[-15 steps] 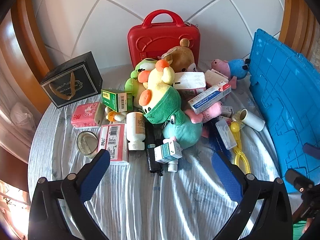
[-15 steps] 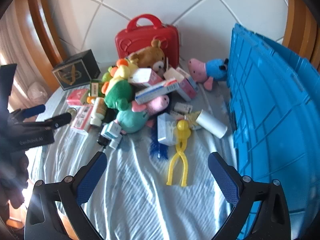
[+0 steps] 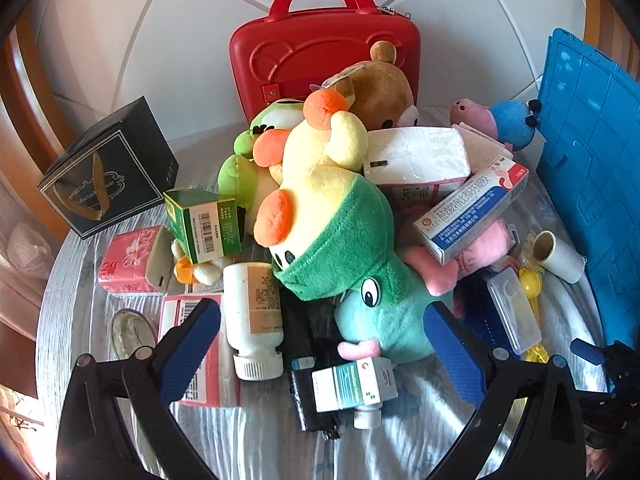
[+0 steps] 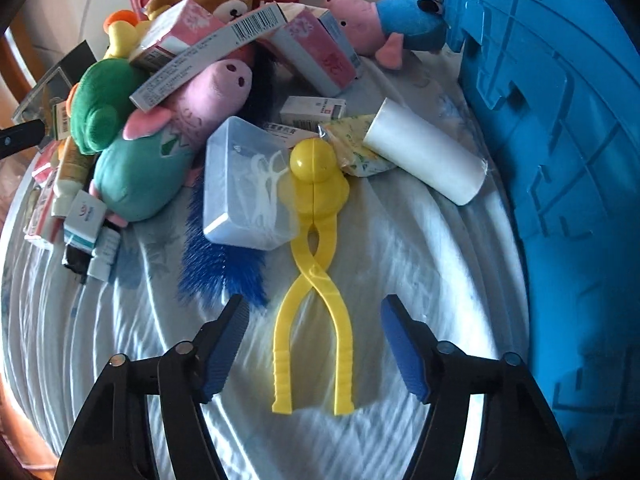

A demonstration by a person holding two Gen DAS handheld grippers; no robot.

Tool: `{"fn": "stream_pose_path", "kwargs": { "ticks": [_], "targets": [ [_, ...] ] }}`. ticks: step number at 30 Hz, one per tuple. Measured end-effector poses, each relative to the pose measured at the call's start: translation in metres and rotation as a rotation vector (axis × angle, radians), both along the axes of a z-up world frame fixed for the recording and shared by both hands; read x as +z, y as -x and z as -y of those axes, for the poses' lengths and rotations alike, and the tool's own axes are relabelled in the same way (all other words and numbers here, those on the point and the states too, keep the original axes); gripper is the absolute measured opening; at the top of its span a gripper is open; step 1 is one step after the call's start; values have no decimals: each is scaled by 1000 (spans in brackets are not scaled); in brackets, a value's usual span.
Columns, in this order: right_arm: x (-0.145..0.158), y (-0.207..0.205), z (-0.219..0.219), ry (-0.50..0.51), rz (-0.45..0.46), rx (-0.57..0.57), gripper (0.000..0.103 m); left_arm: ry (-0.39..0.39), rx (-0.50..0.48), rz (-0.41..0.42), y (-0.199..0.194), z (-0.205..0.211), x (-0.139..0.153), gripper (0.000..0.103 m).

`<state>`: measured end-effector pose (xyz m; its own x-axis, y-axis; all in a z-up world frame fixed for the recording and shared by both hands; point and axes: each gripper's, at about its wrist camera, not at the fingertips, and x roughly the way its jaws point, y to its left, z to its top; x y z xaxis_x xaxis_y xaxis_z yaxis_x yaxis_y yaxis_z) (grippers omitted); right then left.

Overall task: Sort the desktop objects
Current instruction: 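Reach the right tool to the yellow plastic snowball clip and grasp it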

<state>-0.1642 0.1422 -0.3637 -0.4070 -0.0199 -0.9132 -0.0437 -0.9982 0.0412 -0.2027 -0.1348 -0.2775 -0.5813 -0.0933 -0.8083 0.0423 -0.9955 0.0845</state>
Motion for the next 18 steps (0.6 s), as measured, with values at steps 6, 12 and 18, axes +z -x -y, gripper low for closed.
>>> {"fn": "stream_pose_path", "kwargs": {
  "ticks": [6,12,18],
  "targets": [
    [-29,34,2,-28,42,18,64,8,16,-2,27,8,-8,103],
    [-41,49,3,-49,43,14,60,12,30,2,44,13,-18,103],
    [-41,66,4,-43,15,25,60,2,0,-5,62,7,-23,103]
  ]
}}
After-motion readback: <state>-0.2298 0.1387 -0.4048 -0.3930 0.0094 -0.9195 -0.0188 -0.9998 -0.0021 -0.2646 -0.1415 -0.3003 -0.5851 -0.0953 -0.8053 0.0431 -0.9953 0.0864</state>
